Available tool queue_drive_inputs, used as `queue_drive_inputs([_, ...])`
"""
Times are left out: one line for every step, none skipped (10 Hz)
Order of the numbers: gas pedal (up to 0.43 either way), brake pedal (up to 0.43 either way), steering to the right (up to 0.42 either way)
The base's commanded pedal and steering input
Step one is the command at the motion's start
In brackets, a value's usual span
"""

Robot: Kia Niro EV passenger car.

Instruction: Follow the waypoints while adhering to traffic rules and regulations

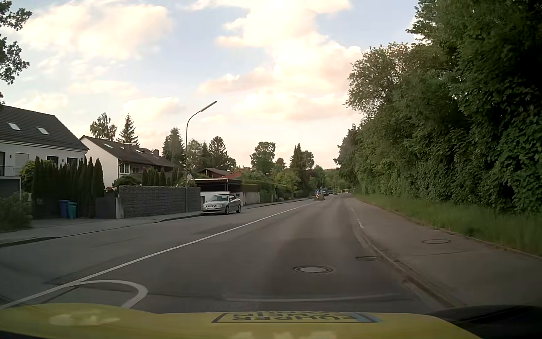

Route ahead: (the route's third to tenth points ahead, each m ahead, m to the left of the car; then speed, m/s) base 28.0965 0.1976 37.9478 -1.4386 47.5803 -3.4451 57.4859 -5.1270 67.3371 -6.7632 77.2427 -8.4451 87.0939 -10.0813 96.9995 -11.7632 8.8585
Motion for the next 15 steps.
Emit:
queue_drive_inputs([0.189, 0.0, 0.026])
queue_drive_inputs([0.189, 0.0, 0.031])
queue_drive_inputs([0.197, 0.0, 0.036])
queue_drive_inputs([0.197, 0.0, 0.041])
queue_drive_inputs([0.197, 0.0, 0.044])
queue_drive_inputs([0.197, 0.0, 0.045])
queue_drive_inputs([0.197, 0.0, 0.045])
queue_drive_inputs([0.197, 0.0, 0.045])
queue_drive_inputs([0.197, 0.0, 0.045])
queue_drive_inputs([0.197, 0.0, 0.044])
queue_drive_inputs([0.197, 0.0, 0.044])
queue_drive_inputs([0.197, 0.0, 0.044])
queue_drive_inputs([0.197, 0.0, 0.039])
queue_drive_inputs([0.197, 0.0, 0.034])
queue_drive_inputs([0.197, 0.0, 0.033])
